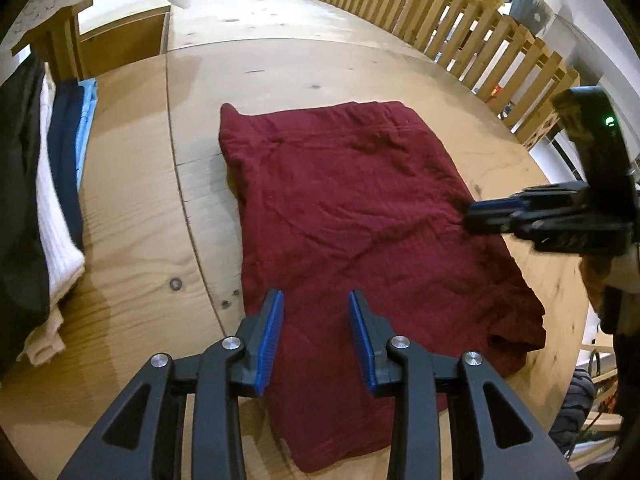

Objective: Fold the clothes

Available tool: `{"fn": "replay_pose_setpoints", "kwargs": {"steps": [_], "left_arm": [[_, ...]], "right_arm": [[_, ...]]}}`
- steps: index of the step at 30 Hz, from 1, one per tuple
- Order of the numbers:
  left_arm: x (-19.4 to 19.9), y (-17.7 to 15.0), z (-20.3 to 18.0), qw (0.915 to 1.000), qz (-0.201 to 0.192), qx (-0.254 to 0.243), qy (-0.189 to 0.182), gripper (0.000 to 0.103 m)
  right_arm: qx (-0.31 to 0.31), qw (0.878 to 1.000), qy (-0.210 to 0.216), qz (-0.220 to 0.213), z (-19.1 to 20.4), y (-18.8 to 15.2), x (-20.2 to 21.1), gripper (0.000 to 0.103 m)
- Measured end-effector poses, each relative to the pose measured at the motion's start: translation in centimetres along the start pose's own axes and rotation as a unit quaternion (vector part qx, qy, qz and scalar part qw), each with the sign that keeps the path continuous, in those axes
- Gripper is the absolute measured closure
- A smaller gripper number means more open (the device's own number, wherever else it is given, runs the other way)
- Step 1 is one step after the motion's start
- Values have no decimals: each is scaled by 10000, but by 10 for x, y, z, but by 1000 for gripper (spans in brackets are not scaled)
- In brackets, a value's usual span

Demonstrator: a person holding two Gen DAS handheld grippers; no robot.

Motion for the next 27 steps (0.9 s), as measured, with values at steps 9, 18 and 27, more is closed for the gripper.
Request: {"fn": "replay_pose_setpoints", "kwargs": {"steps": [9, 18, 27], "left_arm": [[11, -14, -14, 9992, -36, -392, 91, 69], [8, -25, -9, 9991, 51, -416, 114, 69], [44, -48, -9, 9976, 17, -683, 63, 56]], "right_arm": [[539, 9975, 457, -25, 44, -64, 18, 78], [717, 9941, 674, 460, 53, -106, 22, 77], [744, 9967, 313, 97, 53, -125, 37, 72]]}}
Point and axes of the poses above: each gripper's, at about its wrist camera, not at the fingertips, and x roughly against the way its jaws point, z to its left, y to its top, the point moved 7 cm from there along -x, roughly the way its jaws point, and after that the axes turned 1 degree about -z, right-handed, at the moved point
